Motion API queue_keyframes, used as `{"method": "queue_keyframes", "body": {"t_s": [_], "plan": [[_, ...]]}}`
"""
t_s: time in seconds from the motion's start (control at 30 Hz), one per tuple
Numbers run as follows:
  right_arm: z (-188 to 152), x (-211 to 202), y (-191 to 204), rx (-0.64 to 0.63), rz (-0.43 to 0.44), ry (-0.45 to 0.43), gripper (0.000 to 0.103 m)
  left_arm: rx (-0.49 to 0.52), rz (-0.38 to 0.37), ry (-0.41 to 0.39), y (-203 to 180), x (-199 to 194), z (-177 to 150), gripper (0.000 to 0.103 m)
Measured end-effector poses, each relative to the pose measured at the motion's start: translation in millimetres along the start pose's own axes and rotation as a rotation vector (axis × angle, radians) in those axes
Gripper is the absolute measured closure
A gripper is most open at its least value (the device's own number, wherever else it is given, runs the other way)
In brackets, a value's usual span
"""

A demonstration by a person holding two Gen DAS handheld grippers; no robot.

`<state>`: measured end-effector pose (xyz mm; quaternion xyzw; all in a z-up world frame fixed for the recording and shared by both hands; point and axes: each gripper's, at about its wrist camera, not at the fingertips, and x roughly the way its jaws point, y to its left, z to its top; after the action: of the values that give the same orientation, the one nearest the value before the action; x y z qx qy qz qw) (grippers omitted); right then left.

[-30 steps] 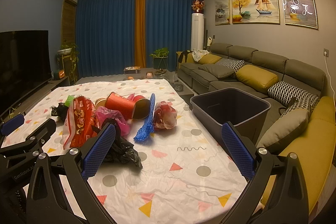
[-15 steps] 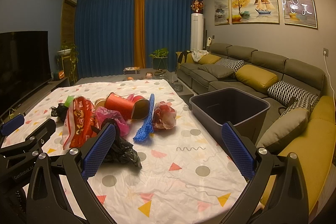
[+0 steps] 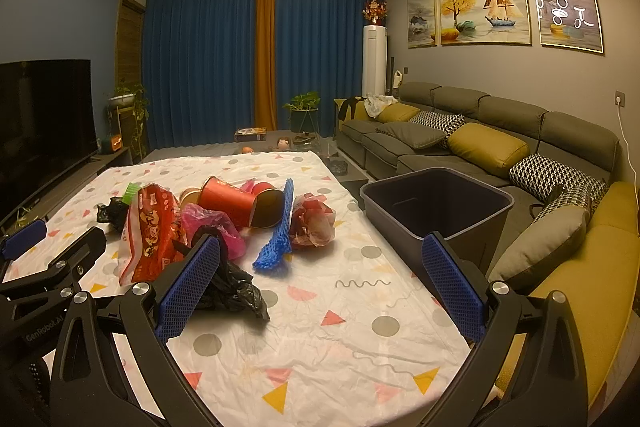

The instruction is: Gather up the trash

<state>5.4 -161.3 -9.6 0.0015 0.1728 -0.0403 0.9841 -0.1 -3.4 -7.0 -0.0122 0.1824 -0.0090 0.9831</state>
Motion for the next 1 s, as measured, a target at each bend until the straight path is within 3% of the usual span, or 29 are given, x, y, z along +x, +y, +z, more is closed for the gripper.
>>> {"method": "queue_keyframes", "body": {"t_s": [0.47,0.7,1.0], "plan": [[0.1,0.7,-0.4,0.000,-0.003,-0.001,0.005,-0.002,-0.010,0.001,-1.1,2.1,0.2,0.009],[-6.1,13.7,-7.0,0.019,-0.005,0.014,0.005,-0.029,-0.007,0.007,16.8,9.7,-5.5,0.009],[-21.6,42.2,15.1,-0.022,0.084,0.042,0.006,-0.077,0.061,0.027,53.3,26.7,-13.3,0.011]]}}
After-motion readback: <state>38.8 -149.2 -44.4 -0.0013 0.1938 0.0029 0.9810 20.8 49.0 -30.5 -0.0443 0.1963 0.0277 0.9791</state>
